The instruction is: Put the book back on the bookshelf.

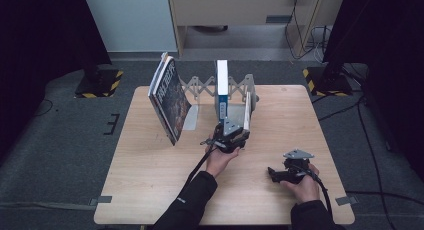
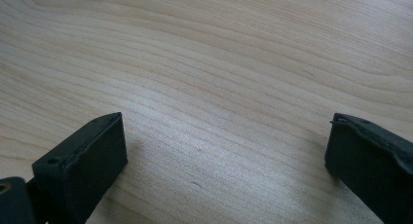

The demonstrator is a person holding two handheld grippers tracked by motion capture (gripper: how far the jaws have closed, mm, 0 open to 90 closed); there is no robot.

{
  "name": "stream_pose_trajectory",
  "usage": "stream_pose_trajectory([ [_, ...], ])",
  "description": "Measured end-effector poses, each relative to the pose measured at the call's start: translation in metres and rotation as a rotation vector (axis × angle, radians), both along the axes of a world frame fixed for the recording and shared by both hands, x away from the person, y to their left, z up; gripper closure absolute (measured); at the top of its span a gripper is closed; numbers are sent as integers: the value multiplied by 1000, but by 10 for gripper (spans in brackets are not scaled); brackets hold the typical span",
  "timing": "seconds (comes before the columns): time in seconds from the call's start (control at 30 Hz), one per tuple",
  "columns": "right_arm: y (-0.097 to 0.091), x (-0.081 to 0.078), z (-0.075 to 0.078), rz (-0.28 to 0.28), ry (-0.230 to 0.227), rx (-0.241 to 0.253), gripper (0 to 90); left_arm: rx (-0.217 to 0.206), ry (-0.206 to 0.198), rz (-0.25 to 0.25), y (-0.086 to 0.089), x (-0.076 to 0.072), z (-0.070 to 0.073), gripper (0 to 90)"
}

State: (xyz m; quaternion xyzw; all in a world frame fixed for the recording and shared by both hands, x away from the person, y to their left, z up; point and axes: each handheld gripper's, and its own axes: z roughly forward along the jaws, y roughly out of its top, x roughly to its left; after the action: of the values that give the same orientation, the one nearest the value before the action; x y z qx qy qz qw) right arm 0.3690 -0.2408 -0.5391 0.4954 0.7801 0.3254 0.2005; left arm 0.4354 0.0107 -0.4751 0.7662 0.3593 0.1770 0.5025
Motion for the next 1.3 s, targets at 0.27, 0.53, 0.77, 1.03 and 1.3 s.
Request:
stream_pose_trajectory([
  [0.27,0,0,0,0,0,0,18,9,0,3,-9,17,1,645],
  [0.53,0,0,0,0,0,0,18,28,6,-27,-4,13,-1,660],
  [0.77,0,0,0,1,-1,-1,18,32,9,-14,-9,17,-2,672],
  [1.03,0,0,0,0,0,0,17,50,12,11,-12,25,0,673],
  [1.3,0,0,0,0,1,0,17,32,24,41,-12,33,0,666],
])
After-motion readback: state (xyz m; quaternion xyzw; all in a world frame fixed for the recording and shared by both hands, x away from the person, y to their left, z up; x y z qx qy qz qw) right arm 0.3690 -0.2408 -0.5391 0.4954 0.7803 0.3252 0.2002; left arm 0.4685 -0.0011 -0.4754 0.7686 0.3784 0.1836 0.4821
